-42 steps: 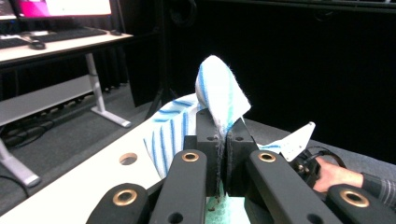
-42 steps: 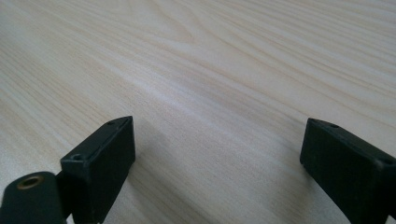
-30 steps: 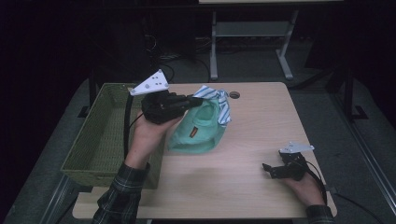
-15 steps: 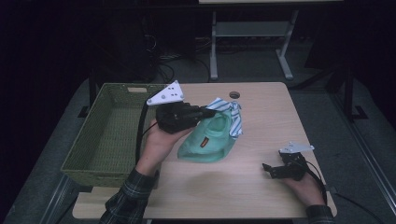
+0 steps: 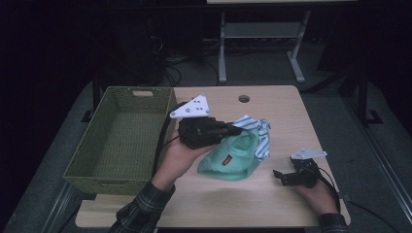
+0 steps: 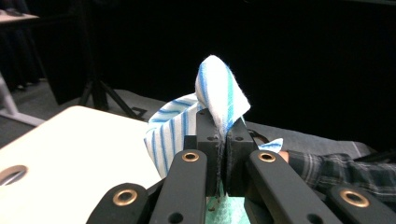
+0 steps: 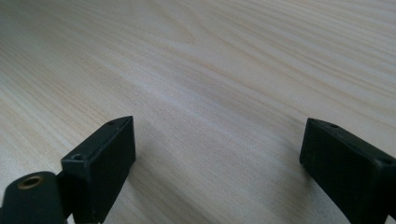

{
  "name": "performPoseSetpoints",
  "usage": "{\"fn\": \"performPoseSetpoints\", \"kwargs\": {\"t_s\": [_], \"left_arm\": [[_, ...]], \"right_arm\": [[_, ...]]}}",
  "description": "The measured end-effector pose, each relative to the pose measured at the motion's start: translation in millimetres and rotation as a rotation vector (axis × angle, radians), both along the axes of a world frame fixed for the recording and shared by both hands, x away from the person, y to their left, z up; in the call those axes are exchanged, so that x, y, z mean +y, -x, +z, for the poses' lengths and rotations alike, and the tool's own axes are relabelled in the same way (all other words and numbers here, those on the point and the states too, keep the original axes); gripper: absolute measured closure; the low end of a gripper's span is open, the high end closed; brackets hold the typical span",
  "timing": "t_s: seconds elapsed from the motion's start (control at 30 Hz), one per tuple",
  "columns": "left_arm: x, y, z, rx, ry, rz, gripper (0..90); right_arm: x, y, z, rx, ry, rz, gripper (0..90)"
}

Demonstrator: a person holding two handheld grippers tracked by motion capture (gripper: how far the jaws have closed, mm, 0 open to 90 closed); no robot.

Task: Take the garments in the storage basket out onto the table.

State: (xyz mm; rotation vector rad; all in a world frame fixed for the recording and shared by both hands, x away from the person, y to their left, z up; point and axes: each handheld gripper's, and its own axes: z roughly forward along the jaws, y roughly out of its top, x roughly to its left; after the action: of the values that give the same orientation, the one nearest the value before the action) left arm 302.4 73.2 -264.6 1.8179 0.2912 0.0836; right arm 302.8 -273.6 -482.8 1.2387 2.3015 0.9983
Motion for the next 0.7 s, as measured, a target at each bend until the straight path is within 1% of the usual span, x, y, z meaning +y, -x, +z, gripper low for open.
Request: {"fn": "performPoseSetpoints", "kwargs": {"t_s": [0.13,0.27,0.33,0.37,0.43,0.6,0.7], "left_arm": [[-8.2,-0.4,-7.6,0.022,-0.023,-0.018,87.1],[-13.7,-6.1,-18.1,0.052,-0.034,-0.020,87.2],[-15.1,-10.4,-23.9,0.064,-0.051,-0.015,87.2],[-15.4,-12.4,-25.8,0.063,-0.057,-0.017,87.1],[-15.9,-17.3,-31.7,0.075,-0.072,-0.006,87.2],[-14.1,-30.3,-44.8,0.110,-0.092,0.023,87.1],[-13.7,-36.6,-52.1,0.117,-0.113,0.047,87.1]], "right_arm": [[0.2,0.1,0.1,0.002,-0.001,-0.001,10.1],[0.2,0.2,0.1,0.002,-0.002,0.000,10.2],[0.3,0.2,0.1,0.001,-0.002,0.000,10.2],[0.2,0.2,0.1,0.001,-0.002,0.000,10.2],[0.2,0.1,0.1,0.001,-0.001,0.001,10.2],[0.4,0.2,0.1,0.002,-0.002,0.001,10.2],[0.4,0.3,0.1,0.002,-0.002,0.001,10.2]]}}
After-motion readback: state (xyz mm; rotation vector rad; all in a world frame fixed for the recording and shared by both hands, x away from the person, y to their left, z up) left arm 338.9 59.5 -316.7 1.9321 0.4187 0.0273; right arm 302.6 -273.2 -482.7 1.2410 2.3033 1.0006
